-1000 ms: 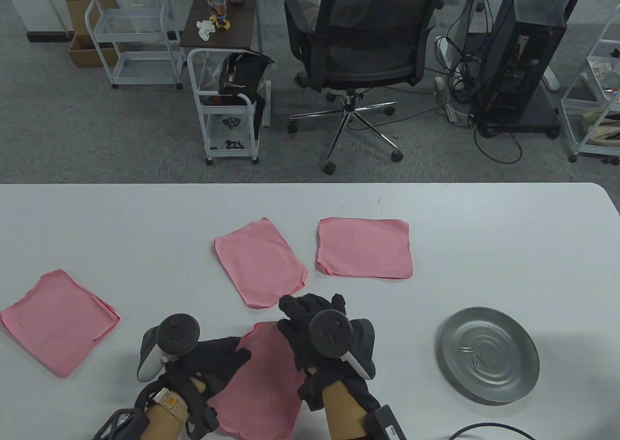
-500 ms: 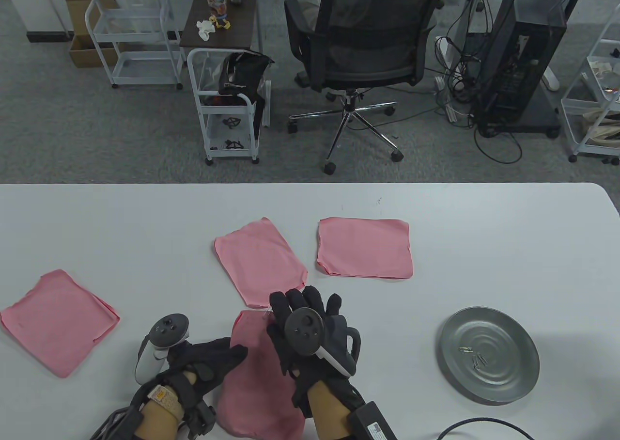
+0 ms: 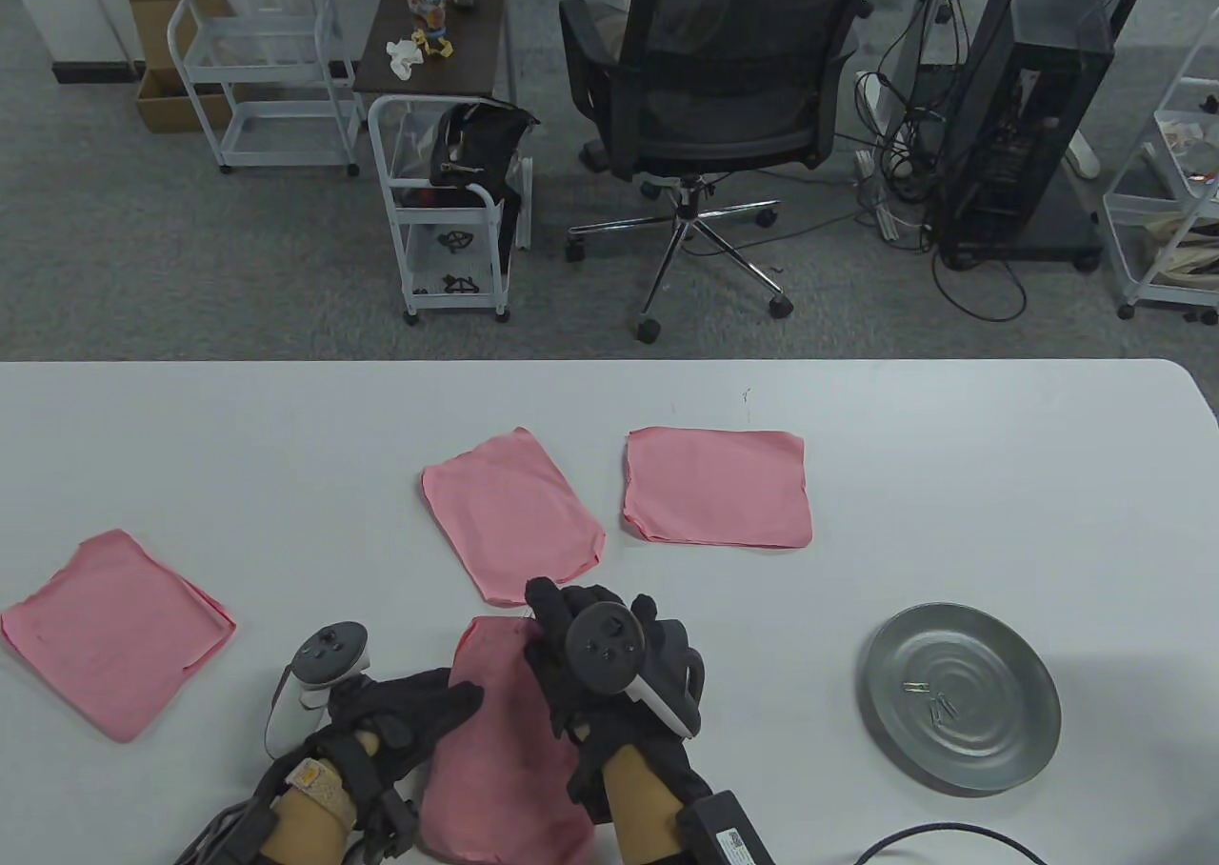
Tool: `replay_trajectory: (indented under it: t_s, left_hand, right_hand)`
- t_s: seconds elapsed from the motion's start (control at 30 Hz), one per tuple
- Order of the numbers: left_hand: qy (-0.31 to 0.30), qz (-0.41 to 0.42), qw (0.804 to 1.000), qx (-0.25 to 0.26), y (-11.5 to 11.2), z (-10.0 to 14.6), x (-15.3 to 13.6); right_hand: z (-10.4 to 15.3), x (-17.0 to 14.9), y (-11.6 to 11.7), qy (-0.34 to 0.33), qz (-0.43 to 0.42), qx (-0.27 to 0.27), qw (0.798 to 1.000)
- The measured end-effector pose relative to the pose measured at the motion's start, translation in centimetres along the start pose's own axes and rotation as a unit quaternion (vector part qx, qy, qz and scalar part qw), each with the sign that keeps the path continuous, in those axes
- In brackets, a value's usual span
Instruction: Pinch and push to attach paper clips
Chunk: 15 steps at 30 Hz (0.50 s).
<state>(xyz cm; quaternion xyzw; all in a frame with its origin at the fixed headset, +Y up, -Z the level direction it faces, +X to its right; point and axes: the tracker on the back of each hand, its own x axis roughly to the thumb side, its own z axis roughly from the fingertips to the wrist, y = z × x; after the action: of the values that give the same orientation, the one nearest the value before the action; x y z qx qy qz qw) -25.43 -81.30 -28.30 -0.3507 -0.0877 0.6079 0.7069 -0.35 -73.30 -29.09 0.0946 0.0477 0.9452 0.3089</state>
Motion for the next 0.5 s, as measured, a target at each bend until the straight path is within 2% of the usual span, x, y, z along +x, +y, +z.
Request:
replay_trajectory:
  t_s: [0.07,0.17,0.5]
  left_hand:
    - [0.002,0.002,1.000,-0.003,0.02,0.01,0.03]
    - [0.004,0.001,1.000,-0.005,-0.03,0.00,0.05]
    - [0.005,0.004,1.000,-0.005,-0.07,0.03,0.08]
  right_hand:
    - [-0.07,-0.56,0.06,0.003,-0.039,0.003,0.999]
    - [0.01,-0.88,-0.02,-0.008,-0.055,0.004,0.998]
    - [0.39,-0.29,0.03,-0.022,-0.017,-0.014,1.000]
